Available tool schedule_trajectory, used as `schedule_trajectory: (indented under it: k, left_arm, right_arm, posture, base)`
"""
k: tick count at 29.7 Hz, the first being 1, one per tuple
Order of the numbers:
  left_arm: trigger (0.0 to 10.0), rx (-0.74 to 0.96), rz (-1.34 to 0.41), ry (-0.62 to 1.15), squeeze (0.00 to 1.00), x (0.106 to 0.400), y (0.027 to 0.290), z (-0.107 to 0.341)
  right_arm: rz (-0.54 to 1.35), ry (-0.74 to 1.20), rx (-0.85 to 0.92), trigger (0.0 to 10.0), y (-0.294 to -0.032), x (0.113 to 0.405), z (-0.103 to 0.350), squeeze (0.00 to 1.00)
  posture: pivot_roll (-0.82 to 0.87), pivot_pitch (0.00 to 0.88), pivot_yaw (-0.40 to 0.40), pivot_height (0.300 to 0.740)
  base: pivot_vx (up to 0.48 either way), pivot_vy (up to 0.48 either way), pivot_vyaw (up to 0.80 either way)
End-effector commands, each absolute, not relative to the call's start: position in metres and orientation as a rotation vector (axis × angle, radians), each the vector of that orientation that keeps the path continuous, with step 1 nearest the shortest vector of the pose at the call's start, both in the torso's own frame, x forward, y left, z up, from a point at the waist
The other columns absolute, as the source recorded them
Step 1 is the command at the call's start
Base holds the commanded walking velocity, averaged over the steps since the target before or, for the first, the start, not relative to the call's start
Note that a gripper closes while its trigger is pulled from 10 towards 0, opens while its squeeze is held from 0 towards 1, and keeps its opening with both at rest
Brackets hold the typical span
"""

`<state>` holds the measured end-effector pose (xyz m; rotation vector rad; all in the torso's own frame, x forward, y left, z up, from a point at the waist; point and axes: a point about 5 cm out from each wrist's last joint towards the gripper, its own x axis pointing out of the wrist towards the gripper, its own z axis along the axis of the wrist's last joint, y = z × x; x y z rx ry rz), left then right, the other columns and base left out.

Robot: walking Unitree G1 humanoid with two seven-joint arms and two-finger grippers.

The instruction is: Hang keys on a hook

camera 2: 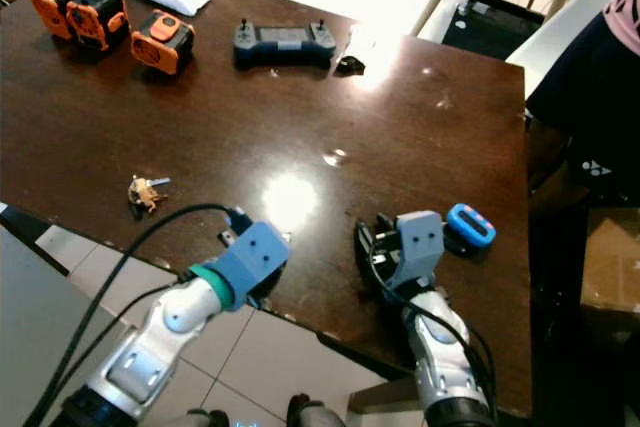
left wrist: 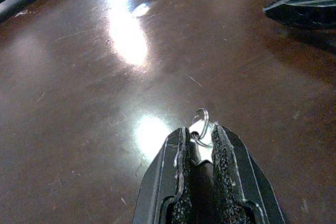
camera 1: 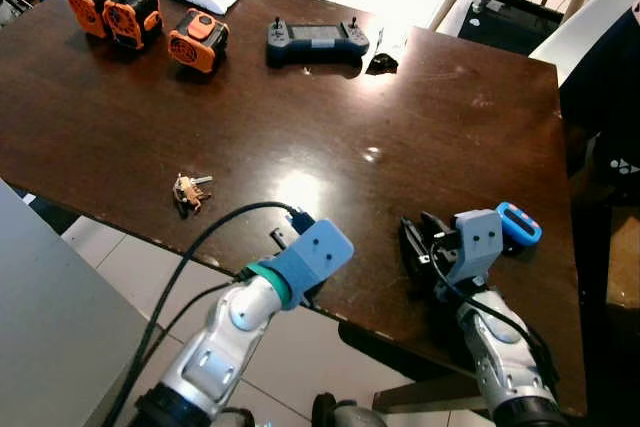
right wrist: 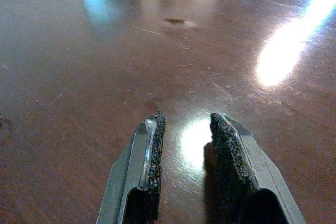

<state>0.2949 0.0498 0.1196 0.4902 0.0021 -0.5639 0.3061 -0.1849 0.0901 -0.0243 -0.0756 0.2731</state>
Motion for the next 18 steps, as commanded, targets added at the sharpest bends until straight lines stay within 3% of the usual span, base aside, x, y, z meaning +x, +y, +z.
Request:
schedule_trajectory:
  k: [1,9,10,12,14,18]
  left_arm:
    - [10.0,0.499,-0.558,0.044,0.00,0.2934,0.0516,0.1098]
    - [10.0,0.485,-0.533,0.050,0.00,0.2937,0.0557,0.1096]
    - [8.7,0.480,-0.521,0.051,0.00,0.2950,0.0557,0.1101]
    - [8.7,0.479,-0.517,0.052,0.00,0.2955,0.0556,0.1100]
    - [0.1,0.485,-0.509,0.065,0.00,0.2964,0.0563,0.1070]
    - [0.0,0.489,-0.510,0.080,0.00,0.2947,0.0590,0.1023]
  right_arm:
    - [0.277,0.021,-0.021,10.0,-0.1853,0.2966,0.0693,0.00]
    - [0.271,0.025,-0.024,10.0,-0.1876,0.2949,0.0680,0.00]
    - [0.271,0.026,-0.025,10.0,-0.1875,0.2950,0.0680,0.00]
    - [0.272,0.026,-0.025,10.0,-0.1874,0.2951,0.0680,0.00]
    - [0.276,0.026,-0.025,10.0,-0.1861,0.2957,0.0679,0.00]
    - [0.279,0.027,-0.026,10.0,-0.1855,0.2960,0.0674,0.00]
  posture:
    - [-0.04,0.178,-0.019,0.740]
    - [-0.05,0.176,-0.017,0.740]
    - [-0.05,0.176,-0.017,0.740]
    - [-0.05,0.176,-0.017,0.740]
    - [-0.04,0.173,-0.019,0.740]
    - [-0.04,0.168,-0.018,0.740]
  base:
    - [0.000,0.000,0.00]
    - [0.000,0.000,0.00]
    - [0.000,0.000,0.00]
    - [0.000,0.000,0.00]
    - [0.000,0.000,0.00]
    - [0.000,0.000,0.00]
